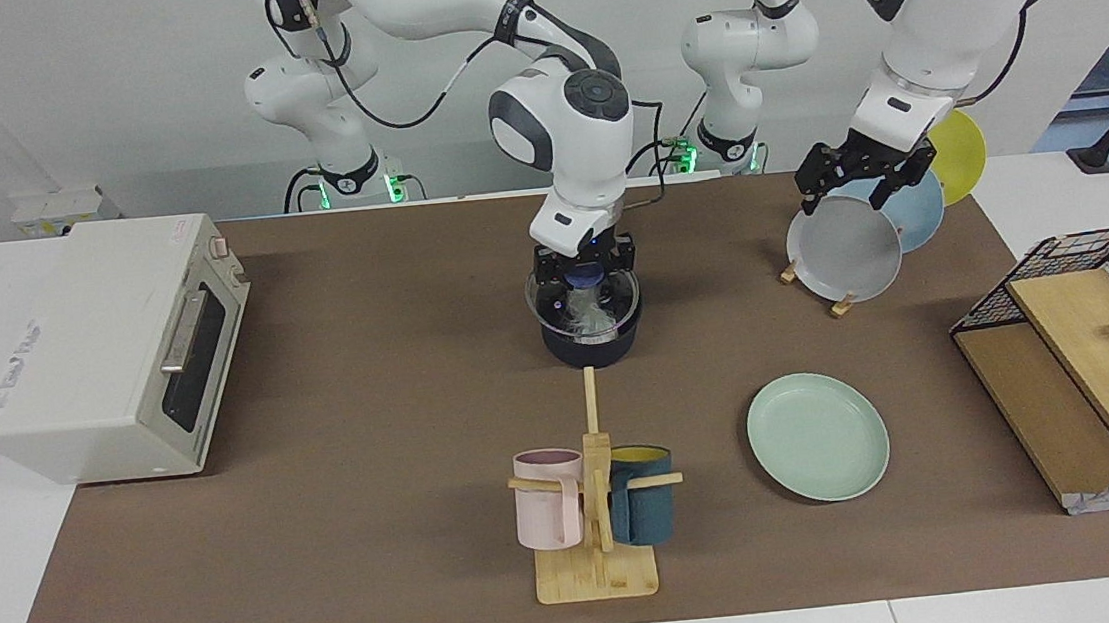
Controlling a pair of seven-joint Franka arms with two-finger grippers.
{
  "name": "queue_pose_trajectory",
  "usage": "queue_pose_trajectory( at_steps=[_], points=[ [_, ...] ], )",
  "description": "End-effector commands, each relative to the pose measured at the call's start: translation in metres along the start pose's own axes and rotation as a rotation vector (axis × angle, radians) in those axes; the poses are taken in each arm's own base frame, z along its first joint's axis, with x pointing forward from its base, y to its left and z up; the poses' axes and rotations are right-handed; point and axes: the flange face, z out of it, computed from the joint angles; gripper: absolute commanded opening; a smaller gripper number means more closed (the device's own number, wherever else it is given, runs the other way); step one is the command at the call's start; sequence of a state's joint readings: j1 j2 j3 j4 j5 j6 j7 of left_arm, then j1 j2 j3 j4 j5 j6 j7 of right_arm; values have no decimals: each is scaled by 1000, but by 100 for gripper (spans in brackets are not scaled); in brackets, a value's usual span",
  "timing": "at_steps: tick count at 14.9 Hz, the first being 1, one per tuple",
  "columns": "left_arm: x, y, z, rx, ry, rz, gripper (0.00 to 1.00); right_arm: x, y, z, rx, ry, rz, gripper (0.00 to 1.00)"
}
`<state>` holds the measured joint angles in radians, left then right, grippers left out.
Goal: Transfer vermicelli from plate to pot
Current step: 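Withdraw the left gripper while the right gripper carries the lid over the pot, then lower the glass lid onto the black pot with the right gripper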
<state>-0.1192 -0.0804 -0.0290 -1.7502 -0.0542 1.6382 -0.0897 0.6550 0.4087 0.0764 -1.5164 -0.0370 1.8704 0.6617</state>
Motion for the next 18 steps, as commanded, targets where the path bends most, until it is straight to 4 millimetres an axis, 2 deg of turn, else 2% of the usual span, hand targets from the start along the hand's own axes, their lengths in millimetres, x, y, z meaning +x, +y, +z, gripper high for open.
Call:
queue_pose_trajectory(
  at_steps=[1,4,8,10,13,18],
  points=[
    [-4,-10,-6,31,-4,-1,100,6,-2,-3,2,25,17,42],
    [-4,-8,-6,32,-11,0,100,11,6,8,1,20,29,42],
    [-5,-2,-23,33,-13,9,100,7,4,29,10,5,30,42],
    [-6,-2,-34,64,-12,13,100,4,1,29,10,3,25,42],
    [3,-2,-50,83,-24,11,100,5,4,32,45,-32,53,42],
    [6,-5,-47,81,-18,5,100,1,3,35,43,-42,51,42]
  ],
)
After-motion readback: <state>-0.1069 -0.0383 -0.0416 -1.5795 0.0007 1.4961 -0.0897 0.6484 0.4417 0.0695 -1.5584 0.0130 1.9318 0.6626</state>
